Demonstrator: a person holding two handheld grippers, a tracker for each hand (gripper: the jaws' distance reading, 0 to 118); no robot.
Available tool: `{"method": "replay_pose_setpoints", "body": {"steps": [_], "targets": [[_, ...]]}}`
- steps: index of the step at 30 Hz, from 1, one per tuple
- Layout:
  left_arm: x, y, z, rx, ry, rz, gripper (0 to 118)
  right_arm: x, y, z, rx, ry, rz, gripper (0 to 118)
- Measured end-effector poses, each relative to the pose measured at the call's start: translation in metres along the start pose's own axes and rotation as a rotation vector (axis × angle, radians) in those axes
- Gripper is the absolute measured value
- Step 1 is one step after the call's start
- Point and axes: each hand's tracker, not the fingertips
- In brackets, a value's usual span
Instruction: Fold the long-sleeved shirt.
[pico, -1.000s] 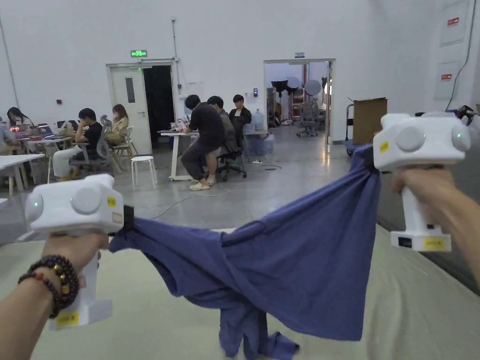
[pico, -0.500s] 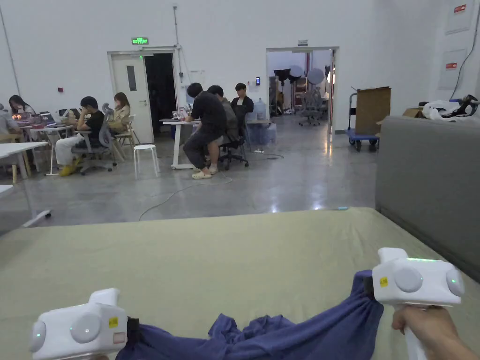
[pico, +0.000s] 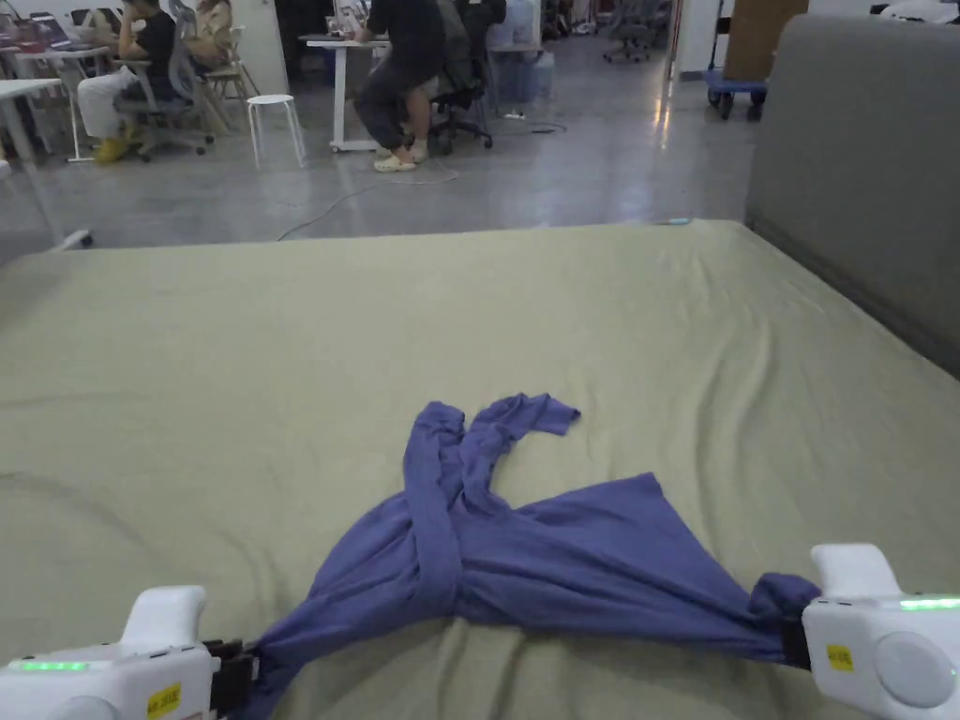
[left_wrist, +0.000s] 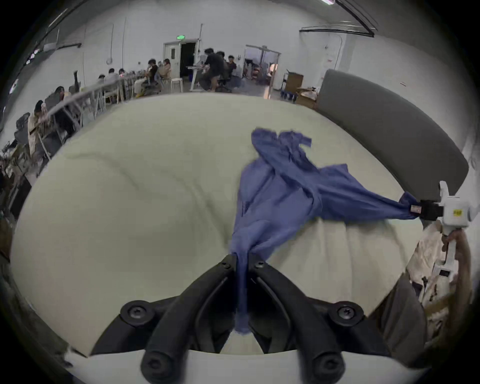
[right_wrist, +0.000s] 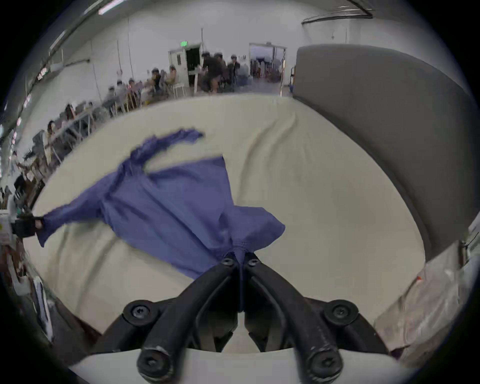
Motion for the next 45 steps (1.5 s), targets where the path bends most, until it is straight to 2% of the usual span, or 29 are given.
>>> {"method": "replay_pose_setpoints", "body": {"steps": [3,9,10,11,12,13,14,15,16,18,19,20,21,22,23,24,26,34,35,36,37,38,40,45], "targets": [[-0.006,-0.026,-0.005,-0.027,0.021,-0.012,5,-0.003,-0.02,-0.02,-0.11,0.001,0.007,0],[-0.014,-0.028,-0.003,-0.012,0.049,0.004,5,-0.006,-0.024,-0.041,-0.138,0.005,0.003,0],[-0.012,-0.027,0.002,0.007,0.046,0.0,5,-0.004,-0.022,-0.036,-0.128,0.016,-0.013,5],[-0.012,-0.024,0.006,0.017,0.036,-0.008,6,-0.002,-0.02,-0.028,-0.11,0.021,-0.03,20],[-0.011,-0.022,0.011,0.017,0.032,-0.016,15,-0.001,-0.018,-0.023,-0.095,0.017,-0.034,50],[-0.009,-0.019,0.015,0.019,0.034,-0.021,63,0.001,-0.017,-0.013,-0.069,0.005,-0.046,96],[-0.003,-0.017,0.02,0.015,0.034,-0.028,105,0.003,-0.014,-0.002,-0.025,-0.011,-0.049,114],[-0.001,-0.015,0.026,0.015,0.029,-0.031,118,0.005,-0.013,0.009,0.026,-0.013,-0.055,115],[0.001,-0.015,0.034,0.048,-0.001,-0.034,115,0.008,-0.009,0.021,0.073,-0.008,-0.074,115],[0.009,-0.008,0.041,0.068,-0.004,-0.049,116,0.011,-0.003,0.035,0.114,0.008,-0.108,114],[0.014,-0.005,0.043,0.071,0.0,-0.055,116,0.012,0.0,0.04,0.128,0.044,-0.127,108],[0.017,-0.004,0.044,0.076,0.004,-0.062,113,0.012,0.001,0.043,0.14,0.079,-0.139,93],[0.02,-0.003,0.045,0.087,-0.003,-0.076,101,0.012,0.002,0.044,0.145,0.101,-0.145,64],[0.025,-0.004,0.043,0.102,-0.011,-0.097,65,0.009,0.002,0.043,0.136,0.087,-0.138,16],[0.029,-0.004,0.04,0.101,-0.007,-0.104,17,0.006,0.002,0.039,0.122,0.079,-0.132,0],[0.031,-0.004,0.035,0.095,0.001,-0.107,0,0.003,0.0,0.037,0.11,0.063,-0.115,0],[0.034,-0.007,0.031,0.083,-0.001,-0.098,0,-0.001,-0.009,0.033,0.092,0.08,-0.089,0],[0.036,-0.005,0.028,0.063,-0.038,-0.088,0,0.0,-0.009,0.027,0.066,0.072,-0.091,0],[0.035,-0.003,0.029,0.077,-0.026,-0.098,0,0.001,-0.009,0.022,0.056,0.061,-0.088,4],[0.034,-0.003,0.029,0.076,-0.029,-0.094,0,0.002,-0.009,0.017,0.043,0.041,-0.078,28],[0.035,-0.003,0.028,0.075,-0.034,-0.094,0,0.001,-0.009,0.009,0.014,0.02,-0.068,69],[0.037,-0.003,0.027,0.075,-0.033,-0.097,0,0.002,-0.011,0.001,0.0,0.016,-0.064,84],[0.036,-0.001,0.024,0.072,-0.027,-0.102,0,0.0,-0.014,-0.015,-0.049,0.005,-0.062,79],[0.04,0.005,0.016,0.057,-0.043,-0.102,0,-0.007,-0.015,-0.053,-0.11,0.022,-0.056,76]]}}
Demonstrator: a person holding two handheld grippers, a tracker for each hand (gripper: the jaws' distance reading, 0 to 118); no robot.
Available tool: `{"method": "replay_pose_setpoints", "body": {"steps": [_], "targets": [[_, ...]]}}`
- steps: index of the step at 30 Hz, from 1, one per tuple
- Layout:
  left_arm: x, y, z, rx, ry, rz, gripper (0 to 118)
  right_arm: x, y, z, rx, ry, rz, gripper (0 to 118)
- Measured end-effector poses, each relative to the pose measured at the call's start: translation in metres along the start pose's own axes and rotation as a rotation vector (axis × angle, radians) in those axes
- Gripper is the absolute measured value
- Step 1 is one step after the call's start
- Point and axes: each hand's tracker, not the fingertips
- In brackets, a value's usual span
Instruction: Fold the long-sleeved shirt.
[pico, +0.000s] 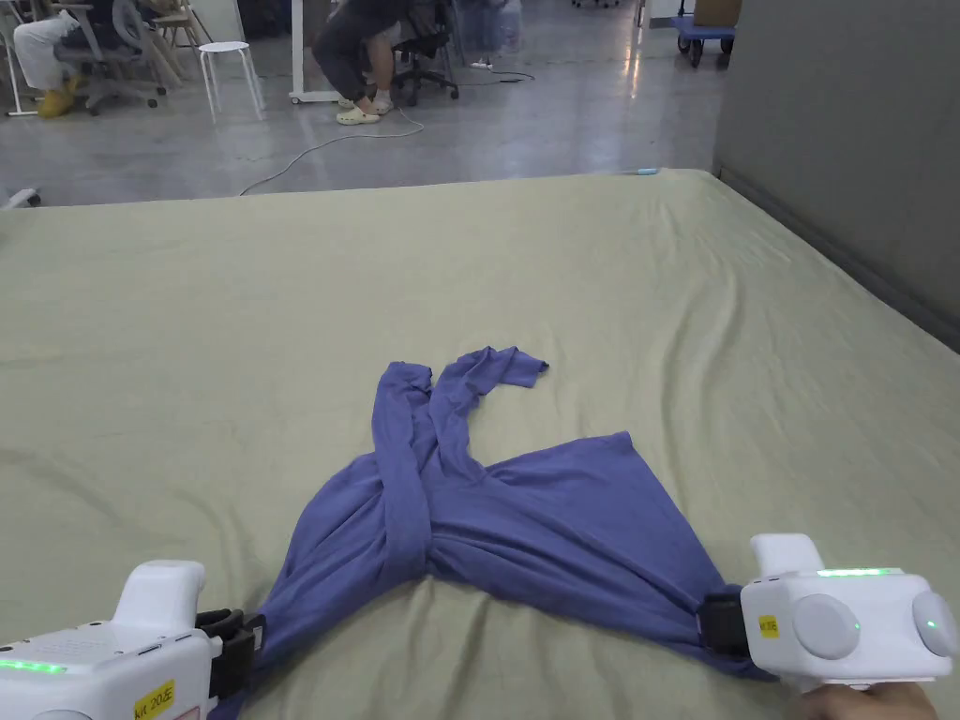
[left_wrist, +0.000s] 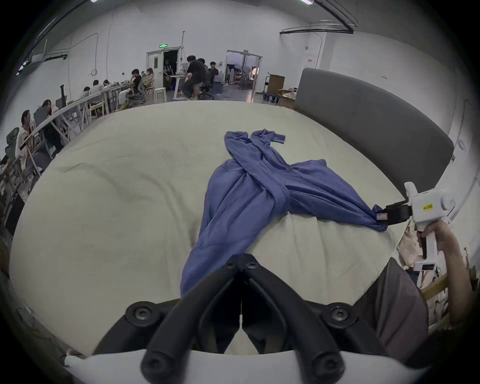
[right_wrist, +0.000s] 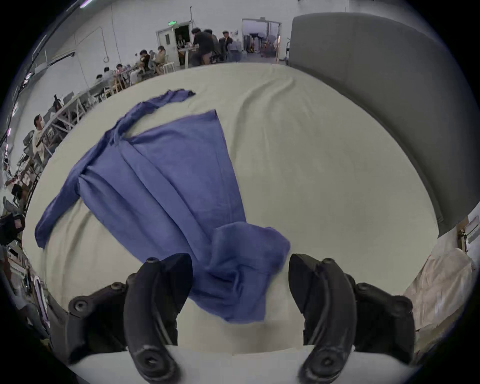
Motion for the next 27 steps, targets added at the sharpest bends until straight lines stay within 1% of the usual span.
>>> {"method": "replay_pose_setpoints", "body": {"steps": [3,4,5,6,7,8,9,10,12,13,15,16,18,20,22,23,24,26,27], "targets": [[0.005,0.008,-0.009,-0.016,-0.008,-0.024,0,-0.007,0.003,-0.014,-0.007,0.006,0.018,45],[0.007,0.013,-0.012,-0.02,-0.014,-0.031,0,-0.01,0.004,-0.012,0.01,-0.007,0.042,22],[0.012,0.015,-0.015,-0.017,-0.023,-0.034,1,-0.013,0.004,-0.009,0.03,0.017,0.063,7],[0.014,0.02,-0.018,-0.016,-0.028,-0.037,14,-0.015,0.005,-0.009,0.029,0.061,0.051,7],[0.018,0.028,-0.021,-0.01,-0.037,-0.044,47,-0.017,0.006,-0.008,0.01,0.008,0.056,7],[0.023,0.037,-0.026,-0.011,-0.052,-0.047,83,-0.018,0.005,-0.004,0.028,0.006,0.089,7],[0.031,0.046,-0.032,-0.023,-0.063,-0.049,113,-0.018,0.004,-0.002,0.038,0.01,0.088,7],[0.04,0.059,-0.04,-0.033,-0.078,-0.054,118,-0.016,0.005,0.001,0.048,0.022,0.068,7],[0.06,0.084,-0.051,-0.008,-0.137,-0.109,118,-0.012,0.007,0.009,0.071,0.069,0.036,7],[0.08,0.099,-0.063,0.024,-0.151,-0.15,118,-0.01,0.008,0.01,0.071,0.063,0.039,7],[0.114,0.13,-0.095,-0.006,-0.149,-0.205,118,-0.008,0.01,0.007,0.069,0.064,0.037,7],[0.13,0.144,-0.114,-0.033,-0.172,-0.247,118,-0.007,0.01,0.008,0.072,0.07,0.032,7],[0.158,0.168,-0.158,-0.053,-0.181,-0.301,118,-0.005,0.01,0.002,0.064,0.084,0.012,7],[0.191,0.191,-0.211,-0.123,-0.213,-0.351,118,-0.004,0.009,-0.004,0.045,0.082,0.005,7],[0.214,0.205,-0.255,-0.151,-0.198,-0.383,115,-0.001,0.007,-0.008,0.027,0.087,-0.008,7],[0.224,0.212,-0.277,-0.172,-0.202,-0.413,113,0.001,0.006,-0.008,0.021,0.096,-0.031,7],[0.232,0.215,-0.293,-0.182,-0.188,-0.445,112,0.003,0.005,-0.008,0.018,0.105,-0.049,7],[0.246,0.219,-0.325,-0.216,-0.115,-0.537,112,0.005,0.005,-0.007,0.019,0.113,-0.068,7],[0.248,0.218,-0.336,-0.233,-0.113,-0.563,112,0.005,0.005,-0.007,0.02,0.119,-0.073,7]]}}
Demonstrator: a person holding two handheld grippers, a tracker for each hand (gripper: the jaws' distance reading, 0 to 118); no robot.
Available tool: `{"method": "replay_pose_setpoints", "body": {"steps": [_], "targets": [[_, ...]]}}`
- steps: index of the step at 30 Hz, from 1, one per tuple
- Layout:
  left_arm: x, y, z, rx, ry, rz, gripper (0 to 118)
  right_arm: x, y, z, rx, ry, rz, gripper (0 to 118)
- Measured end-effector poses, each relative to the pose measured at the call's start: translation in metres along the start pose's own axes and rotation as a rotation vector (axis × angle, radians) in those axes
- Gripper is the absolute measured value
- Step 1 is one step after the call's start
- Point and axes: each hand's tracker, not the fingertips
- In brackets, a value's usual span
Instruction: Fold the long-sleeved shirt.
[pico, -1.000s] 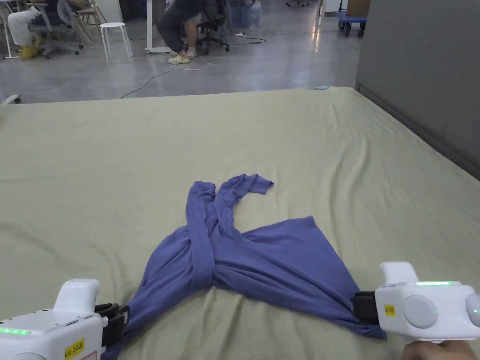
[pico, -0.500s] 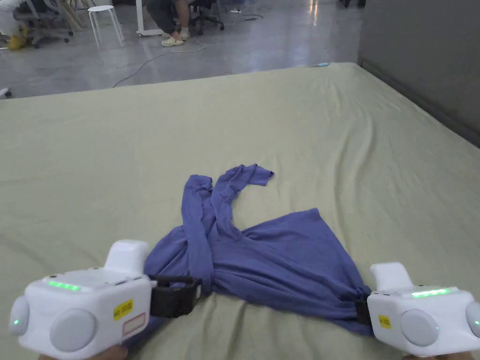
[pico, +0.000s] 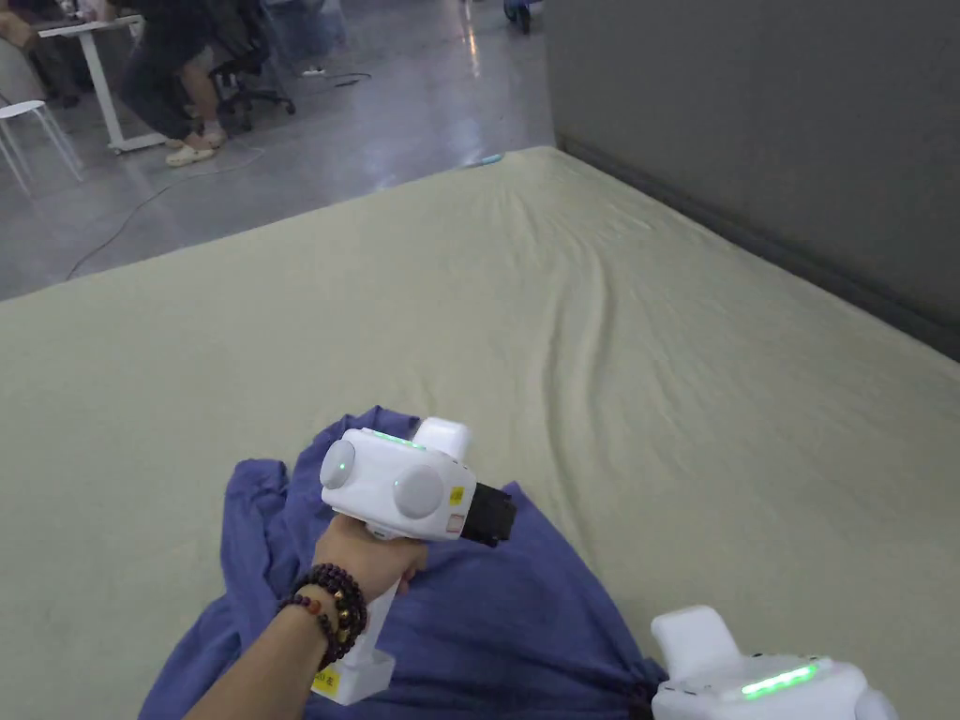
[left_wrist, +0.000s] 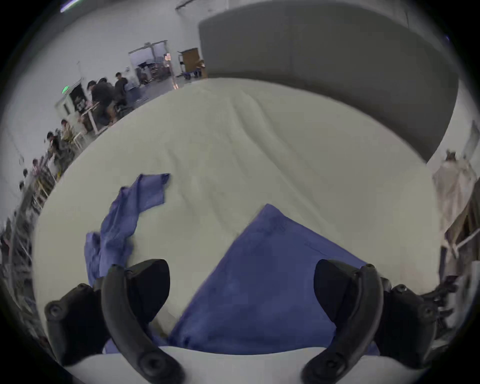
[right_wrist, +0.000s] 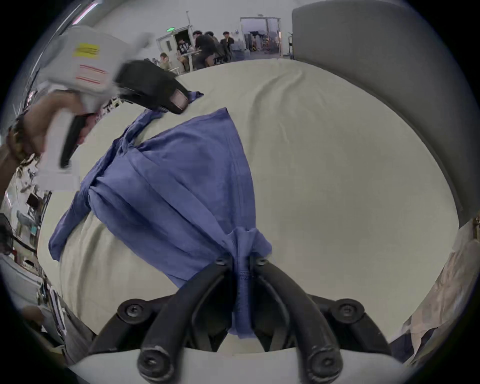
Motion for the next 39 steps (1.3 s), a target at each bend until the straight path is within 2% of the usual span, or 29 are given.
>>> {"method": "replay_pose_setpoints", "body": {"steps": [2,3,4,6,7,8,9,10,12,16,21,23,25,26,31,33,37,39], "targets": [[0.001,0.001,-0.022,-0.054,-0.031,0.049,103,0.0,0.001,0.001,0.0,0.004,-0.006,7],[0.002,0.0,-0.031,-0.079,-0.037,0.073,95,0.0,0.001,0.0,-0.003,0.007,-0.013,7],[0.004,-0.003,-0.038,-0.101,-0.038,0.084,77,0.0,0.002,-0.002,-0.006,0.008,-0.017,7],[0.013,-0.009,-0.034,-0.075,-0.018,0.063,67,0.0,0.003,-0.004,-0.013,0.01,-0.01,7],[0.015,-0.008,-0.026,-0.054,-0.014,0.042,40,0.001,0.004,-0.004,-0.016,0.011,-0.005,7],[0.018,-0.007,-0.018,-0.038,-0.009,0.017,6,0.001,0.005,-0.002,-0.018,0.014,-0.003,7],[0.02,-0.007,-0.011,-0.018,-0.016,-0.005,0,0.001,0.006,0.0,-0.018,0.014,0.0,7],[0.02,-0.01,0.0,0.0,0.027,-0.03,0,0.001,0.009,0.002,-0.017,0.011,0.006,7],[0.014,-0.009,0.016,0.007,0.003,-0.027,0,0.0,0.016,0.009,-0.003,0.005,0.01,7],[-0.028,-0.002,0.067,0.142,0.026,0.087,0,-0.004,0.045,0.035,0.077,0.013,-0.003,7],[-0.105,0.013,0.172,0.326,0.094,0.238,0,-0.026,0.143,0.083,0.265,0.049,0.09,7],[-0.135,0.019,0.219,0.397,0.125,0.291,0,-0.043,0.193,0.105,0.34,0.07,0.16,7],[-0.165,0.025,0.268,0.464,0.173,0.339,0,-0.062,0.247,0.128,0.41,0.069,0.271,7],[-0.178,0.03,0.293,0.498,0.192,0.362,0,-0.073,0.278,0.142,0.441,0.058,0.29,7],[-0.225,0.058,0.403,0.643,0.338,0.356,0,-0.121,0.414,0.204,0.586,0.126,0.271,7],[-0.24,0.07,0.439,0.688,0.371,0.387,0,-0.139,0.457,0.23,0.63,0.187,0.254,7],[-0.258,0.087,0.493,0.786,0.42,0.42,0,-0.166,0.519,0.278,0.673,0.178,0.259,7],[-0.268,0.1,0.51,0.811,0.446,0.394,0,-0.179,0.536,0.3,0.711,0.153,0.244,7]]}}
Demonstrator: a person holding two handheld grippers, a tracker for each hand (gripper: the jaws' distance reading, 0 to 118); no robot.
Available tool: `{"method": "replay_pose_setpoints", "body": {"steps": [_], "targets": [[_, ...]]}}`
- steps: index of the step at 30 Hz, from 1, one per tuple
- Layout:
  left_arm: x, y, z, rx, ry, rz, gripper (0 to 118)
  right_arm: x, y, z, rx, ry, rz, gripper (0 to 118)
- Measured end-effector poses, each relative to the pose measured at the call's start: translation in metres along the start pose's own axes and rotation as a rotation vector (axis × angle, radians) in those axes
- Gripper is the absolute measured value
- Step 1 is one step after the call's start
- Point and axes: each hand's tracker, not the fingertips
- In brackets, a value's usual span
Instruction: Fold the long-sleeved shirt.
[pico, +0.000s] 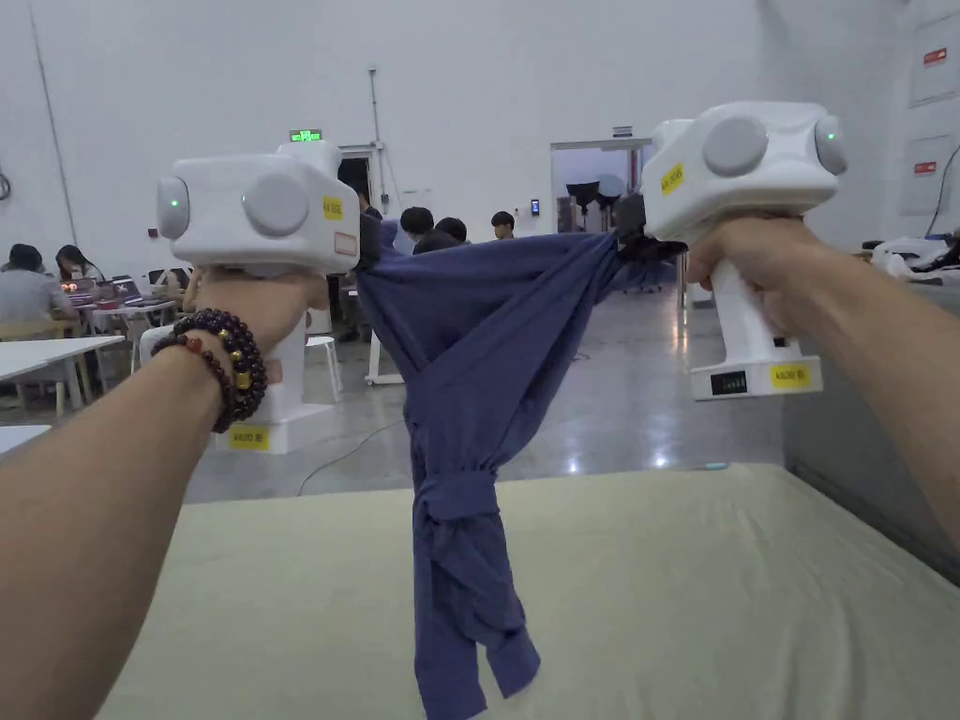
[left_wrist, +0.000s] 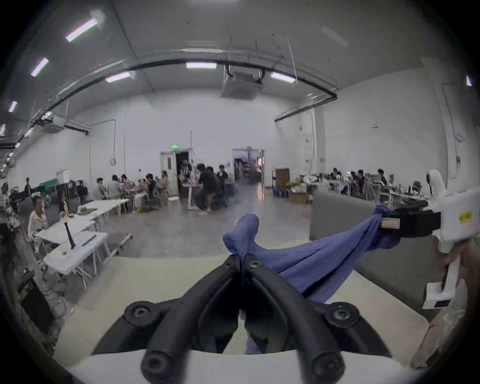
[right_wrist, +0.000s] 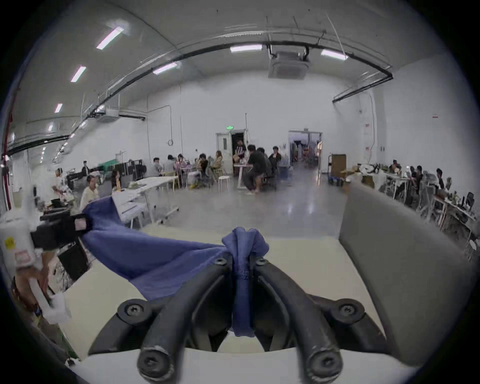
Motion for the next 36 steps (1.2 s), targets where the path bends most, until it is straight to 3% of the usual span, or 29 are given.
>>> {"method": "replay_pose_setpoints", "body": {"steps": [4,10,20,26,36], "targets": [[0.005,0.036,0.008,0.061,0.03,-0.041,0,-0.014,0.036,0.008,0.056,-0.019,-0.026,7],[0.004,0.062,0.02,0.104,0.066,-0.055,0,-0.02,0.041,0.01,0.07,-0.011,-0.051,7],[-0.005,0.027,0.015,0.068,0.09,-0.073,0,-0.025,0.003,-0.01,0.0,0.015,-0.023,7],[-0.008,-0.056,0.001,-0.01,0.062,-0.017,0,-0.024,-0.075,-0.036,-0.086,0.019,-0.014,7],[-0.008,-0.242,-0.019,-0.274,0.028,0.088,0,-0.005,-0.237,-0.083,-0.335,0.047,-0.092,7]]}}
